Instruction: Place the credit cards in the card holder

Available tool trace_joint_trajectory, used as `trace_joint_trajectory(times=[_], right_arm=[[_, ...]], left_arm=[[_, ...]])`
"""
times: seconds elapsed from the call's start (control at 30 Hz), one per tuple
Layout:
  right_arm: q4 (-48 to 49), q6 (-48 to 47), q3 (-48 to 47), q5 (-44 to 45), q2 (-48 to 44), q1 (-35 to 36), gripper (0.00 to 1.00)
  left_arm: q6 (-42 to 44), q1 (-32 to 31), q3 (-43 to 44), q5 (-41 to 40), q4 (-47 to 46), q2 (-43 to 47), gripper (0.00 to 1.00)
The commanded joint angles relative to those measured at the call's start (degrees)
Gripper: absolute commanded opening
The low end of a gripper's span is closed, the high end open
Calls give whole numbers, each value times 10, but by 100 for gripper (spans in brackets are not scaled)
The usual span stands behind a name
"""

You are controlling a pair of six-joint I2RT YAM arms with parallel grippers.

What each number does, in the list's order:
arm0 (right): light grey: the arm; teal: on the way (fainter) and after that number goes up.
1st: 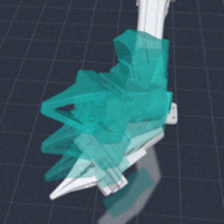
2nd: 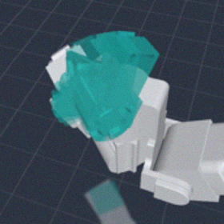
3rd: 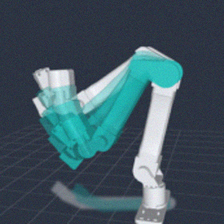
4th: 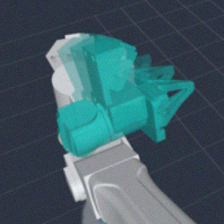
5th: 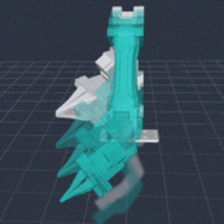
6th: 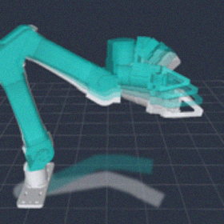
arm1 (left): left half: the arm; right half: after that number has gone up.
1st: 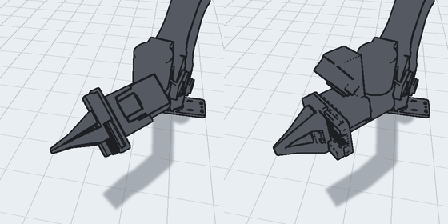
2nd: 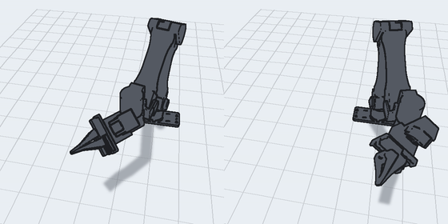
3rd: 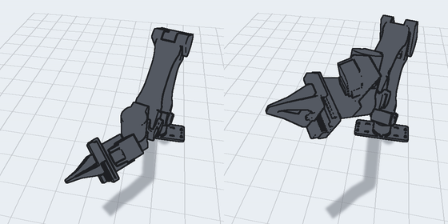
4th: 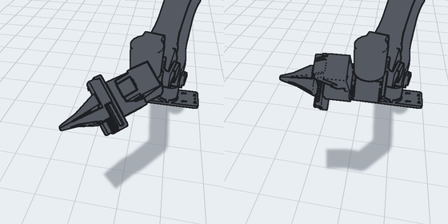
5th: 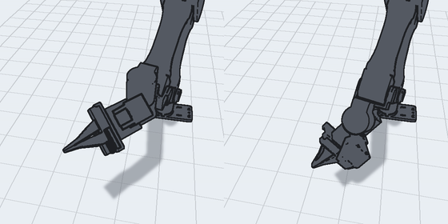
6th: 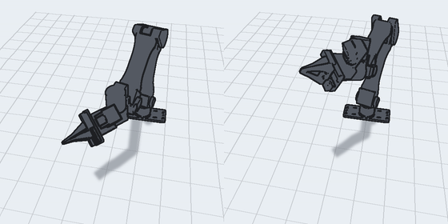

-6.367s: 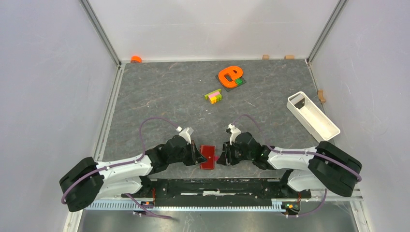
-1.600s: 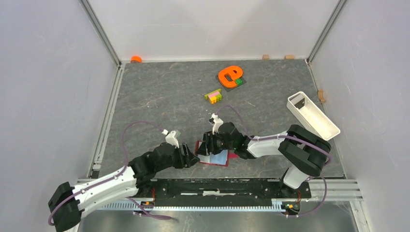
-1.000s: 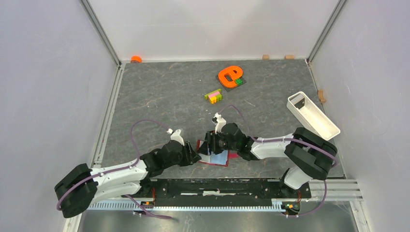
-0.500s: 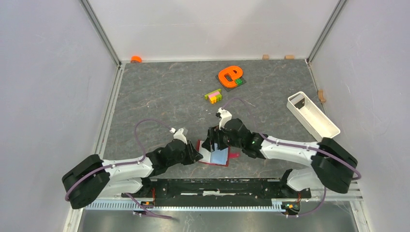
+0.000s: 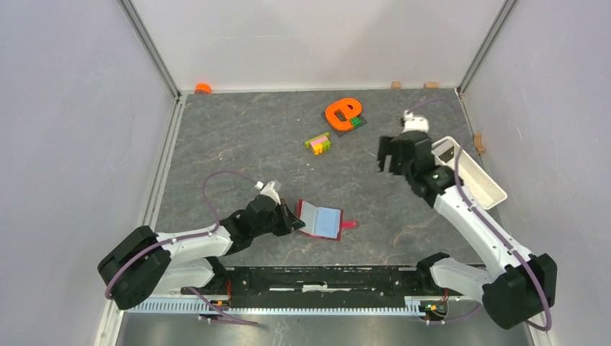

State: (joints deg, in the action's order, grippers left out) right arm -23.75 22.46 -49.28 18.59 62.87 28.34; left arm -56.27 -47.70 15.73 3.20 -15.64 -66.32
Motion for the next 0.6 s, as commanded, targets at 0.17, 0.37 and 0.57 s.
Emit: trace_joint_trajectory(times=[0.17, 0.37, 0.57], right_arm=[[13, -67, -110, -112, 105, -269, 95], [38, -51, -164, -114, 223, -362, 98], [33, -32, -226, -130, 335, -408, 98]], left_arm=[[17, 30, 35, 26, 8, -5, 2], [25, 43, 40, 39, 8, -12, 2], [31, 56, 38, 41, 12, -14, 2]])
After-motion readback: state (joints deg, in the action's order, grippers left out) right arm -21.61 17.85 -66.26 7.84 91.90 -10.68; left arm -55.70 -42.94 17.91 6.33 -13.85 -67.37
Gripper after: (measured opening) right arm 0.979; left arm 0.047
